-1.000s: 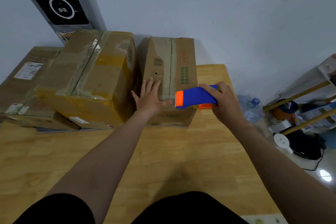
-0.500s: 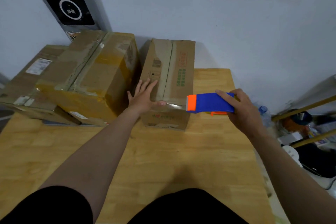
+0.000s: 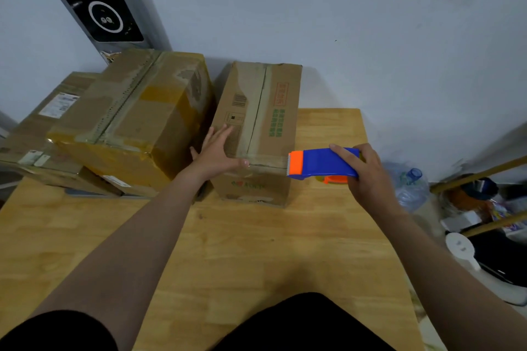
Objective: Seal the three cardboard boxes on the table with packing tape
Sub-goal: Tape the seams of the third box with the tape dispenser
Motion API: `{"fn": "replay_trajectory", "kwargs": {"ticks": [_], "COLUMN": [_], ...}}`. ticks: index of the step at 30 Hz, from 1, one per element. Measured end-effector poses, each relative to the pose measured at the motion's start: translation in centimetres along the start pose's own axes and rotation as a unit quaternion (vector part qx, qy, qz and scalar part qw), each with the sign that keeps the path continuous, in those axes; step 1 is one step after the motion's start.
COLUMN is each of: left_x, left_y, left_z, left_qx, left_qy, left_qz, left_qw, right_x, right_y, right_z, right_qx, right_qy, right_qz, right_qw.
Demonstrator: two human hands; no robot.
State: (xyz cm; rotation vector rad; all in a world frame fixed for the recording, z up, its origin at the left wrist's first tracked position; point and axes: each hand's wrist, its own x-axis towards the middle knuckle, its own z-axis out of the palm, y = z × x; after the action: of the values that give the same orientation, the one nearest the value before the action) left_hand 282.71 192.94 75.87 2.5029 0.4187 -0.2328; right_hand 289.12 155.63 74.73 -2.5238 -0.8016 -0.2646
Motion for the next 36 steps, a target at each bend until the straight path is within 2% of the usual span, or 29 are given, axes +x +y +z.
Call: {"fn": "replay_trajectory", "kwargs": {"ticks": [4, 6, 11, 16, 31, 36], "left_x": [0.1, 0.2, 0.6, 0.9, 1.0, 1.1], "left_y": [2.7, 4.0, 6.9, 6.4, 6.6, 6.2], "left_z": [1.6, 2.6, 4.5, 4.8, 4.5, 4.5], "left_qx": [0.097, 0.108, 0.065, 0.051, 0.063, 0.059], "left_qy": [-0.004, -0.005, -0.007, 0.01, -0.004, -0.005], "left_qz": [-0.043, -0.048, 0.003, 0.042, 0.032, 0.034], "left_qw": [0.994, 0.993, 0.998, 0.998, 0.997, 0.998], "right_x": [-0.2, -0.3, -0.6, -0.7, -0.6, -1.6], "right_y": [0.0, 0.1, 0.4, 0.3, 2.1, 3.5], "right_z": [0.1, 0.2, 0.4, 0.5, -0.4, -0.9], "right_qx": [0.007, 0.011, 0.024, 0.022, 0.025, 0.039], "right_qy": [0.002, 0.0, -0.002, -0.009, -0.022, -0.004], "right_qz": [0.002, 0.005, 0.008, 0.007, -0.064, -0.06], "right_qw": [1.0, 1.0, 1.0, 1.0, 0.997, 0.997]}}
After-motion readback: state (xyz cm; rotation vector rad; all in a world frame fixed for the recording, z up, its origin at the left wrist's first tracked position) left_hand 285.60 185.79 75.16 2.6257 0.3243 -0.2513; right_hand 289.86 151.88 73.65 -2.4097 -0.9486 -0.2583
